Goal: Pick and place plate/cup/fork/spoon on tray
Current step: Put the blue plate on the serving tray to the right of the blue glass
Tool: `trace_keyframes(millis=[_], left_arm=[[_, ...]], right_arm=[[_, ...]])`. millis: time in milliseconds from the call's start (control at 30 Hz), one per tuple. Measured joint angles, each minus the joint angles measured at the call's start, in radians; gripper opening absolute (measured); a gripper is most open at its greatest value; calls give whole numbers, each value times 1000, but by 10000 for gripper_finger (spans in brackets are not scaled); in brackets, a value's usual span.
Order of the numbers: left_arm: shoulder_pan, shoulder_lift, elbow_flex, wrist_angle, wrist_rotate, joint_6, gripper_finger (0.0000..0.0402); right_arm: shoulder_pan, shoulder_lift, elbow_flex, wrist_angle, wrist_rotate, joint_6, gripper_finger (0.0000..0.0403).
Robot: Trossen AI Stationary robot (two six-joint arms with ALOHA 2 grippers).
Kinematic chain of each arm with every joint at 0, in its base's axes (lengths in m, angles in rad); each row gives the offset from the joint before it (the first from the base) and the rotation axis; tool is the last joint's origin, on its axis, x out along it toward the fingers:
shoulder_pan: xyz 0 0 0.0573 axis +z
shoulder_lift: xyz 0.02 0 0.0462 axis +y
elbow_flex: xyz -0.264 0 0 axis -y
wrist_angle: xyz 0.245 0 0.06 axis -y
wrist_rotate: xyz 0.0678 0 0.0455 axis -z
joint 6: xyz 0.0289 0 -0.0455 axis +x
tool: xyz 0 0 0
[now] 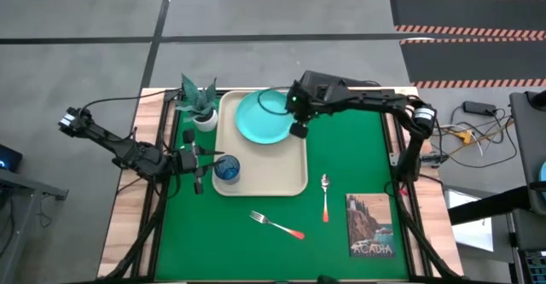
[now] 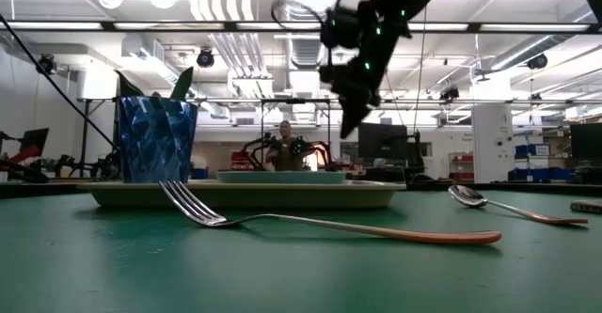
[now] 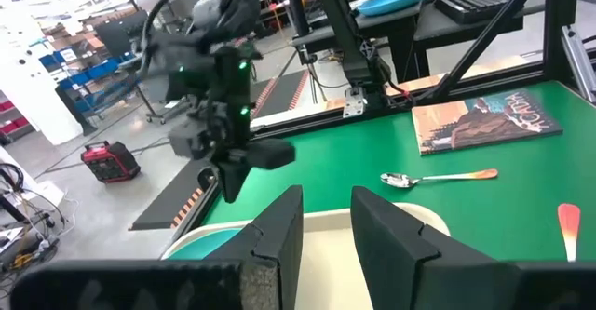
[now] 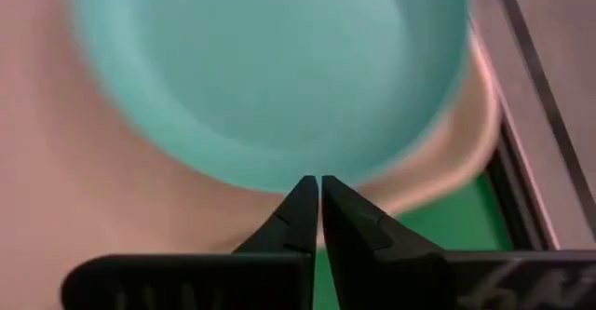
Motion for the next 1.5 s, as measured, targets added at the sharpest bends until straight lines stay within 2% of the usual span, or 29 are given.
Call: trace_keyframes(millis=[300, 633, 1500], left_arm=[[0, 0, 0, 12, -1, 1, 80], [0, 1, 0, 14, -1, 2, 80], [0, 2, 0, 14, -2, 2, 80]], right_arm=[[-115, 78, -56, 47, -8, 24, 9], [-109, 153, -57, 119, -10, 27, 9], [-81, 158, -57, 311, -62, 69, 9]])
